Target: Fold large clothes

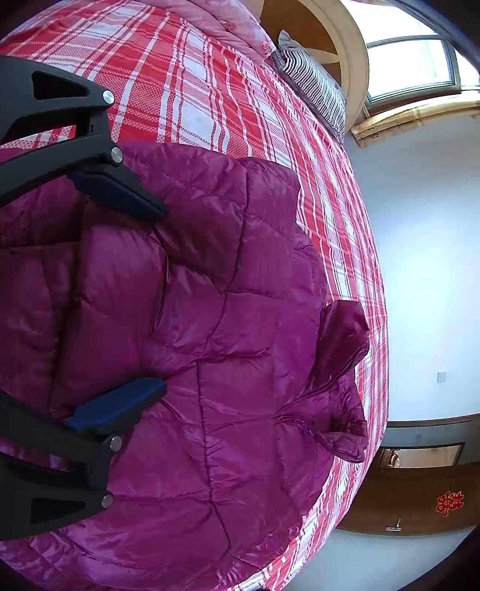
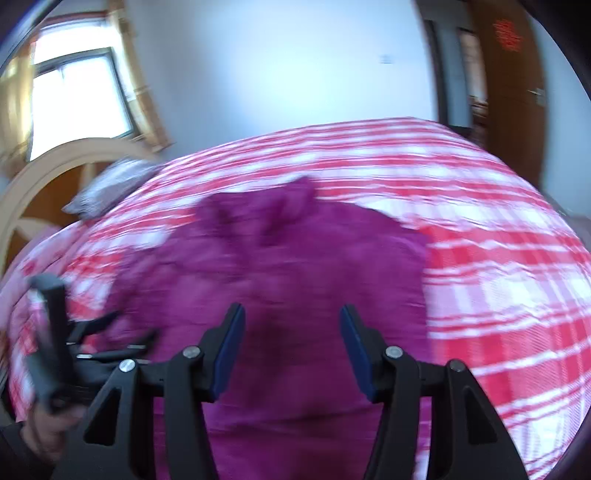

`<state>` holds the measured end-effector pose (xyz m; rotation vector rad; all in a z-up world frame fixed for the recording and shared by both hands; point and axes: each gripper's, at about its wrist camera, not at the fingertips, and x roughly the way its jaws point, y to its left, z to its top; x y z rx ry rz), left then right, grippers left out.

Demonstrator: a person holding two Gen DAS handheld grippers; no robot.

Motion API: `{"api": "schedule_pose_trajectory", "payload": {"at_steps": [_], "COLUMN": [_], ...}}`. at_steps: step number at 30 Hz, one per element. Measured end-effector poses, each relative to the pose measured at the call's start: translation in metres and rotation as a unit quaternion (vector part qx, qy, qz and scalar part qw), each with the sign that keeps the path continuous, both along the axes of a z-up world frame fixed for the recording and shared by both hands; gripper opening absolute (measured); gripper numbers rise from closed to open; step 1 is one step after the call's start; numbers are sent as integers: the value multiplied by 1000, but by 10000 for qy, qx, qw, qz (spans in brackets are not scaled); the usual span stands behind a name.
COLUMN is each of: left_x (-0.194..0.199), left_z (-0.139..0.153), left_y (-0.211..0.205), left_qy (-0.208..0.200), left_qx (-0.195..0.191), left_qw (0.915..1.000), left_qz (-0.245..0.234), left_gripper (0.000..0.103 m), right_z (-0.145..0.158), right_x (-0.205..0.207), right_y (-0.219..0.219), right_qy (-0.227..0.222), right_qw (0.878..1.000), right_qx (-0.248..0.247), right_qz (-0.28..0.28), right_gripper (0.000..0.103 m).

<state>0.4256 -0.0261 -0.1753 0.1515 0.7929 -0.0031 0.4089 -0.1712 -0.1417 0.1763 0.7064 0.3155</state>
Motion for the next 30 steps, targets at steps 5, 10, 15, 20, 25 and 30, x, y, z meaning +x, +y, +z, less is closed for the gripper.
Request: {"api": "schedule_pose_trajectory", "payload": {"at_steps": [5, 10, 15, 20, 25, 30], "left_x": [-12, 6, 49, 69, 68, 52], "left_z": [22, 46, 37, -7, -16, 21], "left_y": [29, 57, 73, 90, 101, 123], "left_qy": [-484, -742, -264, 394, 439, -329], "left_qx": [-228, -527, -986, -794, -1124, -1049], "left_qw": [9981, 9943, 9937, 9928, 9888, 9869], "left_qz": [289, 553, 471, 804, 882, 1185], "left_gripper": [88, 88, 87, 92, 95, 95], "right_z": [-31, -58, -59, -61, -66, -67], "right_x": [13, 13, 10, 12, 17, 16], "right_y": [42, 40, 31, 30, 43, 49], "right_qy": [340, 401, 392, 341, 471, 465], "right_qw": [9983, 9968, 9976, 9973, 9970, 9969], "right_qx": [-149, -431, -176, 200, -72, -266], "right_qz": [447, 533, 540, 614, 604, 581], "right_gripper": [57, 58, 59, 66, 76, 77]}}
